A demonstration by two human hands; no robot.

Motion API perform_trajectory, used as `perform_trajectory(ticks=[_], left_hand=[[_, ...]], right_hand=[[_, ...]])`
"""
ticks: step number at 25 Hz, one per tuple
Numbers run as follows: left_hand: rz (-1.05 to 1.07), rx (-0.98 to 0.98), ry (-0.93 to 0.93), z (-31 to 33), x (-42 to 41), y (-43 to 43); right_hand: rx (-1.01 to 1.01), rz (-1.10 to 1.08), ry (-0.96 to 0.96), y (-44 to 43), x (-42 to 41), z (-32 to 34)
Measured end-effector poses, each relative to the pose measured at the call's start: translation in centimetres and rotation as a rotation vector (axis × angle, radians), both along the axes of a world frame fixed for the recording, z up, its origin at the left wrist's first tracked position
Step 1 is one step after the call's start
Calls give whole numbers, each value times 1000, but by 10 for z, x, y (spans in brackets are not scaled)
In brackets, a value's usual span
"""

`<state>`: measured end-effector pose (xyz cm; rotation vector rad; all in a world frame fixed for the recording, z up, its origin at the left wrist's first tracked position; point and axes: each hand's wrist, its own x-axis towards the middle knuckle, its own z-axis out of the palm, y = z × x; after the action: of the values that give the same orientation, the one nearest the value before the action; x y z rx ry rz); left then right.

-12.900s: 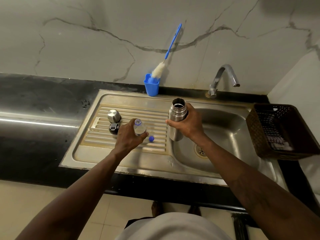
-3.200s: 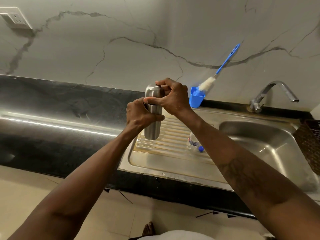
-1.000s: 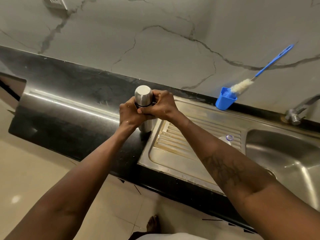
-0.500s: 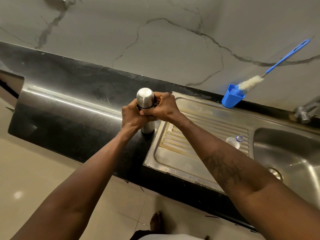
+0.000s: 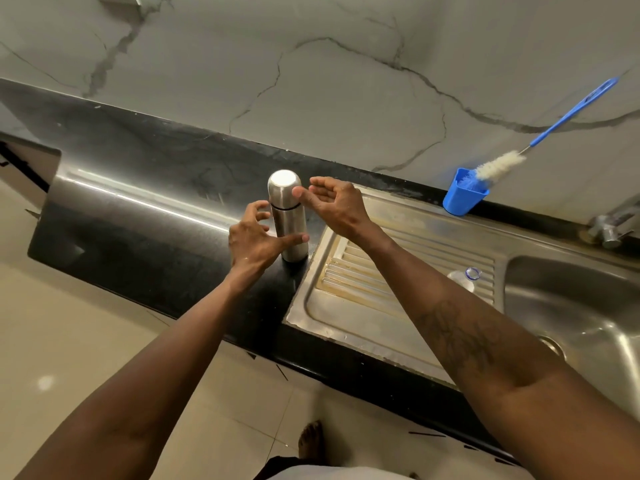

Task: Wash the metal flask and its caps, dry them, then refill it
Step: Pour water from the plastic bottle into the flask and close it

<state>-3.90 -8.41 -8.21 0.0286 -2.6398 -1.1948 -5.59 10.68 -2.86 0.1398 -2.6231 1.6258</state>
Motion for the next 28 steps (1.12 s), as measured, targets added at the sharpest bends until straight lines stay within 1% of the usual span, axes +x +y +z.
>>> perform_trajectory(ticks=[3,7,11,15,20,24,28], left_hand=[[38,3,26,0,28,8],[136,7,49,7,58,38],[-4,51,-34,7,83,87],[-203,110,-109,14,91,137],[-260,160,-122,20,96,197],[-305,137,-158,14,97,242],[-405,127,-213,-1,89,274]], right_hand=[[-43,-44,28,22,12,4],[-49,-69,54,53,33,8],[-49,-86,78,88,57,11],[-8,-80,120,130,74,21],[16,-125,113,189,91,21],[19,-192,81,229,96,7],[15,-269,34,254,94,-2]])
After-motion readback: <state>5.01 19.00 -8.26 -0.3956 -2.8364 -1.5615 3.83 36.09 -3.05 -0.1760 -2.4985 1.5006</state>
